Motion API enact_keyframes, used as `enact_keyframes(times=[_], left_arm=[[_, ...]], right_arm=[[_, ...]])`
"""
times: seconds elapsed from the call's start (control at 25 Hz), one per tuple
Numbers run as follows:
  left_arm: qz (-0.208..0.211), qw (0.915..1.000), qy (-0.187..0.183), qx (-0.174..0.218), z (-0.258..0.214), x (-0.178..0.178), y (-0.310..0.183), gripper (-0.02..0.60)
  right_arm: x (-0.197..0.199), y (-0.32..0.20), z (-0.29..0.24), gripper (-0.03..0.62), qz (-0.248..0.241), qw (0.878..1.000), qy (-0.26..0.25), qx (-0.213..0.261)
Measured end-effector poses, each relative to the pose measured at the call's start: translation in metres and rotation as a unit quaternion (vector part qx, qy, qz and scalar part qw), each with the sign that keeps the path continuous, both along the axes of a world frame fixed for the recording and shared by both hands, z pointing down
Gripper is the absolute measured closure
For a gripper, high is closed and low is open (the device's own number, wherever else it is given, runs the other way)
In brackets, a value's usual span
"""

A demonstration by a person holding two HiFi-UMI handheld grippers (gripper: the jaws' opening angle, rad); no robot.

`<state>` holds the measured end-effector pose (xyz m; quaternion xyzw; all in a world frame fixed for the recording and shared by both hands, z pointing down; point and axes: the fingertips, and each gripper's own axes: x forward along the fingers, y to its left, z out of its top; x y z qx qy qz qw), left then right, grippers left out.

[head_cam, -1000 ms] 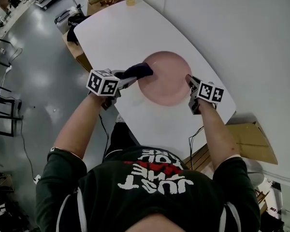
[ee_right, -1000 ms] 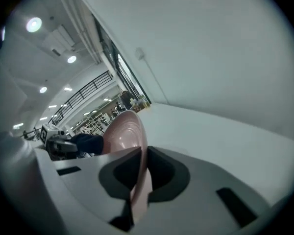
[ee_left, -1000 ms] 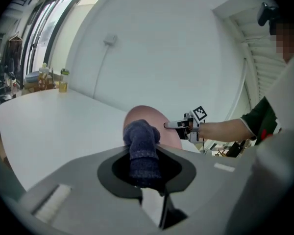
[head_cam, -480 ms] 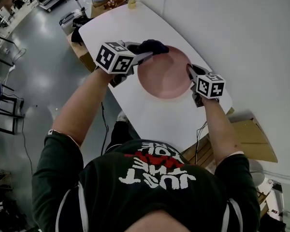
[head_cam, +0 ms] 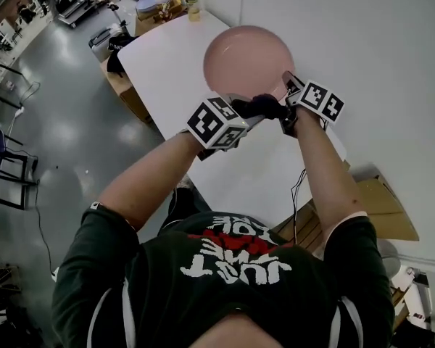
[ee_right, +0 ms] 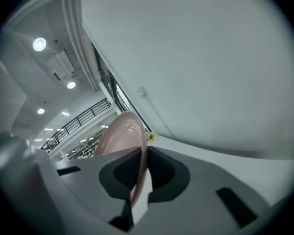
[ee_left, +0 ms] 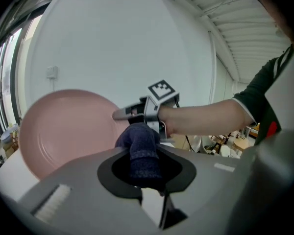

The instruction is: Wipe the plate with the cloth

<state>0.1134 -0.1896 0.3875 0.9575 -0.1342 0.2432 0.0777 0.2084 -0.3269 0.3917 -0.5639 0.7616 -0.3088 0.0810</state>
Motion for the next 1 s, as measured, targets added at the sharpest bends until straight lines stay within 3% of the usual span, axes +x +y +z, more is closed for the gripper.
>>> enact_keyframes(times=[0.12, 0.2, 0.32, 0.44, 0.56, 0.64, 0.72, 0.84, 1.0], left_arm=[[-0.033, 0.9985, 0.006, -0.044, 0.028, 0.007, 0.006, 0.513], [-0.078, 0.9912, 0.045, -0.097, 0.039, 0.006, -0.002, 0.514], [-0.118, 0.9676, 0.123, -0.186, 0.051, 0.005, -0.012, 0.514], [-0.125, 0.9445, 0.188, -0.238, 0.058, 0.004, -0.016, 0.514], [-0.129, 0.9113, 0.277, -0.276, 0.045, 0.005, -0.026, 0.514], [-0.120, 0.8971, 0.325, -0.274, 0.030, 0.003, -0.033, 0.514], [-0.106, 0.8946, 0.348, -0.259, 0.019, 0.000, -0.036, 0.514], [-0.099, 0.9008, 0.349, -0.239, 0.023, -0.008, -0.035, 0.514], [-0.084, 0.9003, 0.358, -0.234, 0.019, -0.014, -0.024, 0.514]], right_arm=[[-0.001, -0.004, -0.026, 0.578, 0.004, 1.000, 0.002, 0.024], [-0.001, -0.003, -0.038, 0.577, 0.005, 0.999, -0.009, 0.035], [0.000, -0.001, -0.050, 0.578, 0.008, 0.997, -0.058, 0.052], [-0.003, 0.001, -0.059, 0.577, 0.003, 0.993, -0.095, 0.066], [-0.015, 0.006, -0.060, 0.577, -0.021, 0.994, -0.087, 0.066], [-0.023, 0.009, -0.056, 0.577, -0.035, 0.994, -0.085, 0.062], [-0.027, 0.011, -0.049, 0.579, -0.043, 0.993, -0.097, 0.057], [-0.026, 0.014, -0.046, 0.579, -0.056, 0.990, -0.115, 0.057], [-0.020, 0.020, -0.043, 0.577, -0.067, 0.990, -0.112, 0.060]])
